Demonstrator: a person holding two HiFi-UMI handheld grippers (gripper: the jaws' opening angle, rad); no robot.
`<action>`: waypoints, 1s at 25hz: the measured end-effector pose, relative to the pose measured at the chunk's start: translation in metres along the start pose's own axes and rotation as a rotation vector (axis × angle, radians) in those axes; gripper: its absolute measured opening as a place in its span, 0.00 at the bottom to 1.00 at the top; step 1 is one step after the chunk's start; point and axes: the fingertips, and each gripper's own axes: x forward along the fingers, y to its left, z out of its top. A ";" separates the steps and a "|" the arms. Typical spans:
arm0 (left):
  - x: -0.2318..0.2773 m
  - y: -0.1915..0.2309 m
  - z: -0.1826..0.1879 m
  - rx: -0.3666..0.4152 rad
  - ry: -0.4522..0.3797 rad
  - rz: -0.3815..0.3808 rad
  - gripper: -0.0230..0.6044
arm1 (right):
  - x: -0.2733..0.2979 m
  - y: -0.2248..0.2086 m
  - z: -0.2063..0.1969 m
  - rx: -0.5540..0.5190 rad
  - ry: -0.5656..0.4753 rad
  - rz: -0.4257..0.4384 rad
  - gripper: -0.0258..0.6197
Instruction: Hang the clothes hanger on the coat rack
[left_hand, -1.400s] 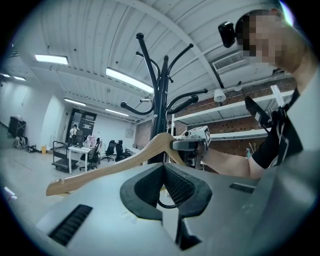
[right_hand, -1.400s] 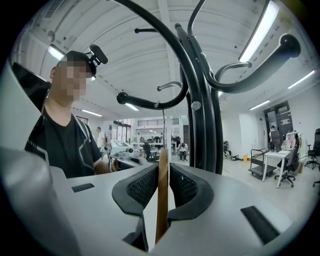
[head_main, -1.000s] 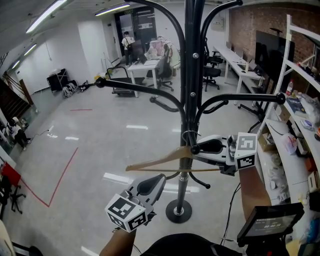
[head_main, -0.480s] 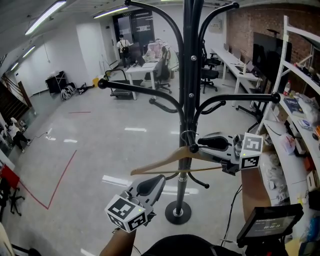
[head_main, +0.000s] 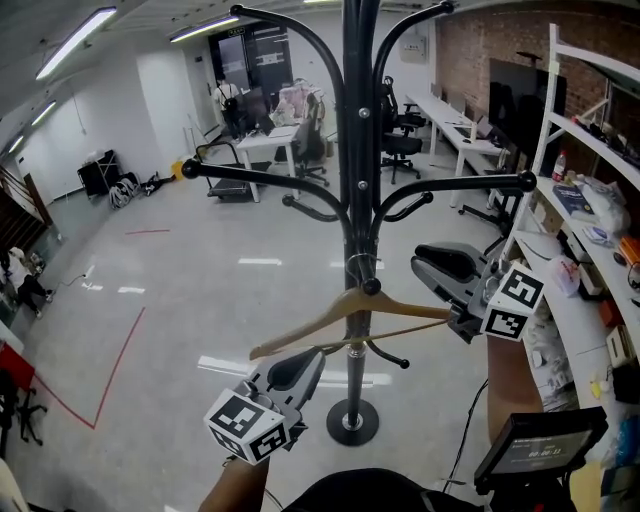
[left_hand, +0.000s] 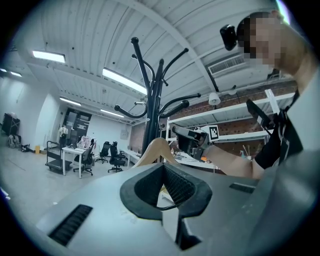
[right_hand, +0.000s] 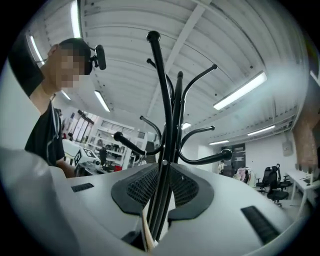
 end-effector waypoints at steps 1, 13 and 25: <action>0.000 0.000 0.001 0.001 -0.003 -0.001 0.04 | -0.002 0.002 0.001 -0.007 0.021 -0.022 0.15; -0.017 -0.006 0.007 -0.083 -0.092 -0.044 0.04 | -0.034 0.046 -0.033 0.124 0.164 -0.347 0.05; -0.051 0.004 -0.007 -0.105 -0.079 -0.050 0.04 | -0.049 0.100 -0.040 0.187 0.183 -0.467 0.05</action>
